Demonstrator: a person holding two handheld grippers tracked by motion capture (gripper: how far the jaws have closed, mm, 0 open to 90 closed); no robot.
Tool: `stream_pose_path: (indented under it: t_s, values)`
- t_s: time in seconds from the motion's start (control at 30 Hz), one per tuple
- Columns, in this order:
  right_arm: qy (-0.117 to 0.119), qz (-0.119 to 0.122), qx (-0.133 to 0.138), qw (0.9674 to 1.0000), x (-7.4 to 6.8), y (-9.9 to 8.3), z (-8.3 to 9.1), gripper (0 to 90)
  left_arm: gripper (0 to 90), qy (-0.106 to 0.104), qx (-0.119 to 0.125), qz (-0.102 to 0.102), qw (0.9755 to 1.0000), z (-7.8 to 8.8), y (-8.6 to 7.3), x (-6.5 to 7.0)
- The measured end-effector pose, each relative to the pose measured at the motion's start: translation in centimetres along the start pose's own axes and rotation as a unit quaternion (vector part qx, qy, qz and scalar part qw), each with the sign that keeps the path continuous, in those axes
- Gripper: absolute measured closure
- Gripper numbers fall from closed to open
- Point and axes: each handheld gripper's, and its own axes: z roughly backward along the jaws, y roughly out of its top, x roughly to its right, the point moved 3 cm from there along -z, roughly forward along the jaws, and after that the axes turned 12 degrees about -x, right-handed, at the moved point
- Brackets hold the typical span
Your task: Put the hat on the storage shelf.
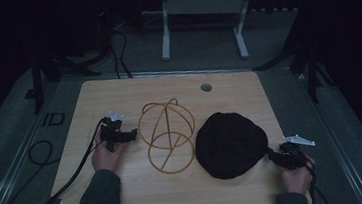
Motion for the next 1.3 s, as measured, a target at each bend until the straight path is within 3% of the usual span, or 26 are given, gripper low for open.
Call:
stream_pose_path:
  t_s: [0.3, 0.5, 0.8, 0.97, 1.3]
  values:
    - [-0.007, -0.001, -0.004, 1.0000, -0.1, -0.1, 0.1, 44.3, 12.3, 0.000, 0.000, 0.001, 1.0000, 0.0, 0.0, 0.0]
    - [-0.006, 0.006, -0.028, 0.9996, -0.1, 0.2, 0.3, 44.8, 12.4, 0.001, 0.000, 0.001, 1.0000, 0.0, 0.0, 0.0]
    - [0.014, 0.040, -0.048, 0.9979, 0.3, 0.0, 0.8, 50.7, 12.5, 0.001, 0.000, 0.001, 1.0000, 0.0, 0.0, 0.0]
    - [0.013, 0.052, -0.063, 0.9966, 0.3, -0.2, 1.4, 50.2, 12.5, 0.001, 0.000, 0.001, 1.0000, 0.0, 0.0, 0.0]
    - [0.027, 0.075, -0.051, 0.9955, -0.9, 0.8, 3.6, 45.6, 12.5, 0.001, 0.000, 0.001, 1.0000, 0.0, 0.0, 0.0]
